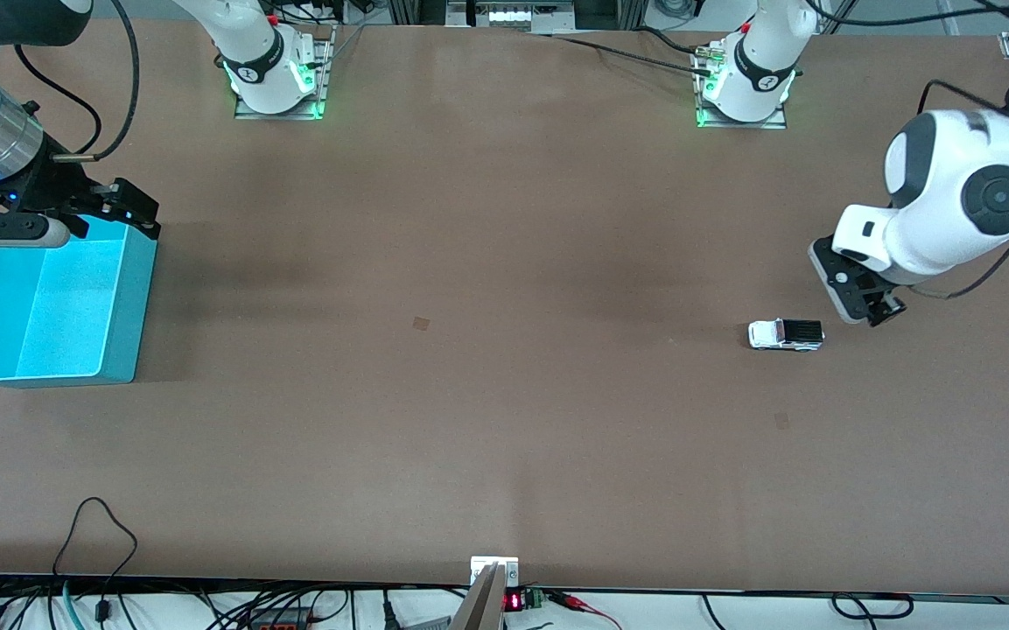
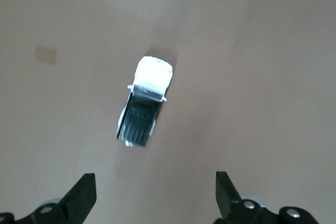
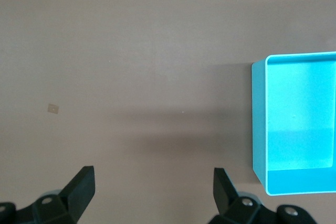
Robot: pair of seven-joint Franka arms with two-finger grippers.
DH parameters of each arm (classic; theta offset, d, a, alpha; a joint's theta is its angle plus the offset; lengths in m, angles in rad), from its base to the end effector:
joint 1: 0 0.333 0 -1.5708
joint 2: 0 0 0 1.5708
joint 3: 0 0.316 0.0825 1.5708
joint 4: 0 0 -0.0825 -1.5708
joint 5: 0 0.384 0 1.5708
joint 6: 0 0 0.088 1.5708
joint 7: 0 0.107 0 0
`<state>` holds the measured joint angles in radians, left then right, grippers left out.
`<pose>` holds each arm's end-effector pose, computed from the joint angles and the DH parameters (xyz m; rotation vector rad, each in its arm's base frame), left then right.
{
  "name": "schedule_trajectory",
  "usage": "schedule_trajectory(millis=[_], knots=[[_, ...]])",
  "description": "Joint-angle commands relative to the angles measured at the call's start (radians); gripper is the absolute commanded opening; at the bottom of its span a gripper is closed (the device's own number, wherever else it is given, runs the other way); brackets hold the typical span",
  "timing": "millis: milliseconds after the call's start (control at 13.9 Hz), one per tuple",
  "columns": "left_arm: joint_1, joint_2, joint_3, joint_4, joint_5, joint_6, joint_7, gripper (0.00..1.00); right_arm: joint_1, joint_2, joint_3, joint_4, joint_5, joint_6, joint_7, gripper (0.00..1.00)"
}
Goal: Wind and store white jeep toy
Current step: 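Lower the open left gripper over the white toy jeep, then close the left gripper on the white jeep's body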
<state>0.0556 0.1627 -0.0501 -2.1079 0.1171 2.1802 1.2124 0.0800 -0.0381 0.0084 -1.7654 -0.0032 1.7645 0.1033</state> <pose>0.5576 0.0078 0.3330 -2.5025 1.8593 0.1907 0.5523 0.0487 0.5699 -3.1409 0.0225 -0.0587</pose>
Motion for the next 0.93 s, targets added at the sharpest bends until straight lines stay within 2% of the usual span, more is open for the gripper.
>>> schedule_trajectory(millis=[0,287,860], knots=[[0.006,0.081,-0.004,-0.013,0.023,0.139,0.151,1.00,-0.002,-0.016,-0.001,-0.014,0.000,0.000,-0.001,1.00],[0.006,0.127,-0.004,-0.113,0.023,0.352,0.199,1.00,-0.002,-0.016,-0.001,-0.013,0.000,-0.002,-0.002,1.00],[0.027,0.207,0.003,-0.113,0.061,0.456,0.220,1.00,-0.002,-0.017,-0.001,-0.013,0.000,-0.002,-0.004,1.00]])
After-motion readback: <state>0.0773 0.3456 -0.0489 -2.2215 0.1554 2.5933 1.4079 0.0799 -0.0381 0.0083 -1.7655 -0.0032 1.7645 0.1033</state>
